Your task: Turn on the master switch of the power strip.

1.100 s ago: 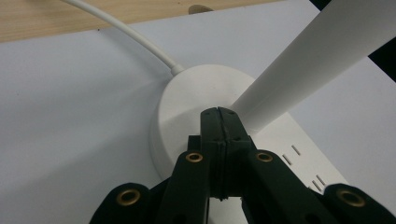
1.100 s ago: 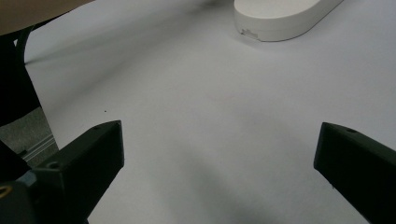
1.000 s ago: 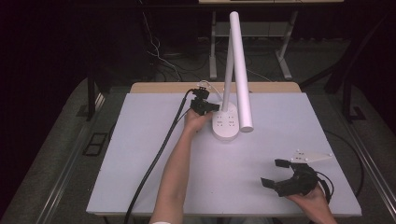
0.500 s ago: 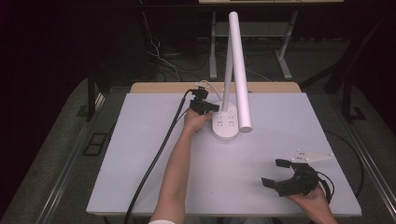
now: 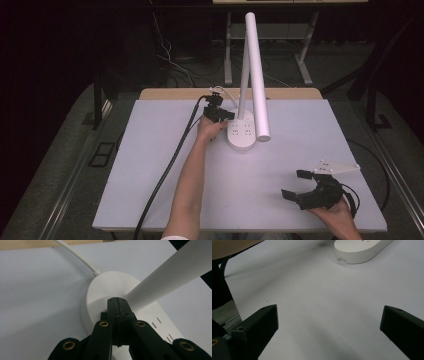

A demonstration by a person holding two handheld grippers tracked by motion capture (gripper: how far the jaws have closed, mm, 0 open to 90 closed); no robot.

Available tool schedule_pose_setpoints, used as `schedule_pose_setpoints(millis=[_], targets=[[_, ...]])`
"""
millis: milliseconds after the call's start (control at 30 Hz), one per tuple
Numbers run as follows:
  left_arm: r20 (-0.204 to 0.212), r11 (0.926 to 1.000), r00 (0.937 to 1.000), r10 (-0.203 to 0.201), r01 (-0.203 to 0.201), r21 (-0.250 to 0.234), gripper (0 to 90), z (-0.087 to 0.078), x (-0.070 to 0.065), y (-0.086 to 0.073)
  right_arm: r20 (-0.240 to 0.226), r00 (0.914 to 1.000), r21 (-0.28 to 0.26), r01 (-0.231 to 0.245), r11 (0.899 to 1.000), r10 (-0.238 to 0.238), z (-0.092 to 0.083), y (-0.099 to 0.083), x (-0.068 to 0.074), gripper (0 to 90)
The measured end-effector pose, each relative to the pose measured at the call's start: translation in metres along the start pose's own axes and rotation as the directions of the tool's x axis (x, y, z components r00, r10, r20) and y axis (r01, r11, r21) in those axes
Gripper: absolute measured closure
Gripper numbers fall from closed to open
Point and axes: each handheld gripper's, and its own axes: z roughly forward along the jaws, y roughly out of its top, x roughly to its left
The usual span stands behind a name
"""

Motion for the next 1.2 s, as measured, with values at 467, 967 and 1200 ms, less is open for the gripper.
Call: schedule_pose_setpoints(millis=[467, 967, 1200], targets=[[-0.035, 0.9958, 0.9954, 0.089, -0.088, 0.026, 89.7, -0.005, -0.005, 0.001, -0.003, 1.0000, 0.004, 0.003, 1.000, -0.003, 0.001, 0.000, 0.001, 1.0], [-0.017, 0.9930, 0.9935, 0.113, -0.113, -0.032, 84.1, -0.030, -0.001, 0.000, 0.004, 1.0000, 0.001, 0.005, 1.000, -0.005, 0.001, 0.000, -0.001, 1.0], [-0.009, 0.9907, 0.9920, 0.126, -0.126, -0.051, 79.8, -0.049, -0.004, 0.003, 0.002, 1.0000, -0.001, 0.006, 1.000, -0.006, 0.001, 0.000, -0.001, 1.0]])
